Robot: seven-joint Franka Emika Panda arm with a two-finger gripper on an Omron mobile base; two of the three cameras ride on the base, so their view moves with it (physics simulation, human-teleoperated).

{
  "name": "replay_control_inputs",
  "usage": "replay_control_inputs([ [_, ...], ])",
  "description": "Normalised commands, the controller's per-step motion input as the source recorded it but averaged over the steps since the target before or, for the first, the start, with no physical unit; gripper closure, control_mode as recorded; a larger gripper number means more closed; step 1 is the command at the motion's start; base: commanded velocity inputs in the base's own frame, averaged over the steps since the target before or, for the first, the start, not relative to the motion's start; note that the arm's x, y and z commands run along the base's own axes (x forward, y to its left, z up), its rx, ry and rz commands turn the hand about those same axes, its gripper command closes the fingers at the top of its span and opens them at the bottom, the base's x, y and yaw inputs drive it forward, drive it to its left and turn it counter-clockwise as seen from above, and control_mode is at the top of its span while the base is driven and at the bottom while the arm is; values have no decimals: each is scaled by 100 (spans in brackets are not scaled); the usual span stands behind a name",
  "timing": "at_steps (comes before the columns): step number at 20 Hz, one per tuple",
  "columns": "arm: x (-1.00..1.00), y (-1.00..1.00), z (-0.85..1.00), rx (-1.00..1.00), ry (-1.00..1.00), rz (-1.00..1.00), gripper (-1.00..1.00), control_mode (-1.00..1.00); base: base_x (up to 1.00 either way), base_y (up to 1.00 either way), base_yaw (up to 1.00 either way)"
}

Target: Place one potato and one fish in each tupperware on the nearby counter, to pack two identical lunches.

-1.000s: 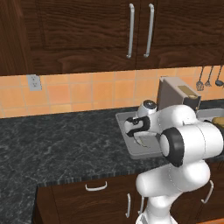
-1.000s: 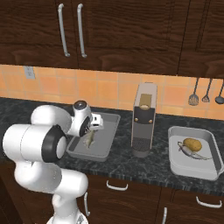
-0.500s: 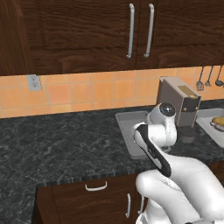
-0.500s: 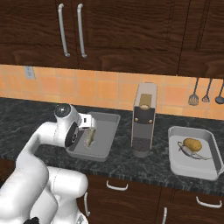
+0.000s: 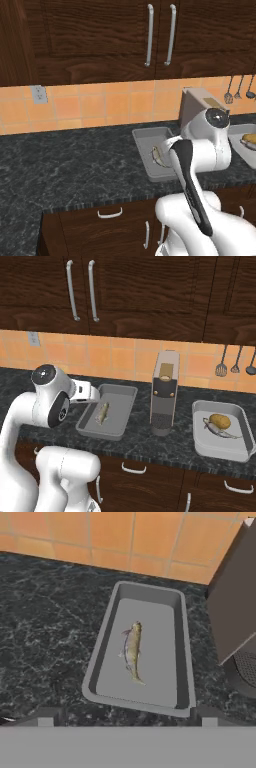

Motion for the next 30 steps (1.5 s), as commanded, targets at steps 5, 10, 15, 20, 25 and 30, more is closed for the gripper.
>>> replay_control_inputs([
  [5, -96, 0, 33, 0, 8, -1, -100, -100, 0, 0, 0],
  [10, -40, 0, -5, 0, 0, 0, -100, 100, -60, -1, 0],
  [15, 0, 0, 0, 0, 0, 0, -100, 100, -85, -83, -20],
  [20, 0, 0, 0, 0, 0, 0, -100, 100, -24, -100, -23],
  [25, 0, 0, 0, 0, 0, 0, -100, 100, -30, -100, -14],
  [30, 0, 0, 0, 0, 0, 0, -100, 100, -70, -100, -1],
])
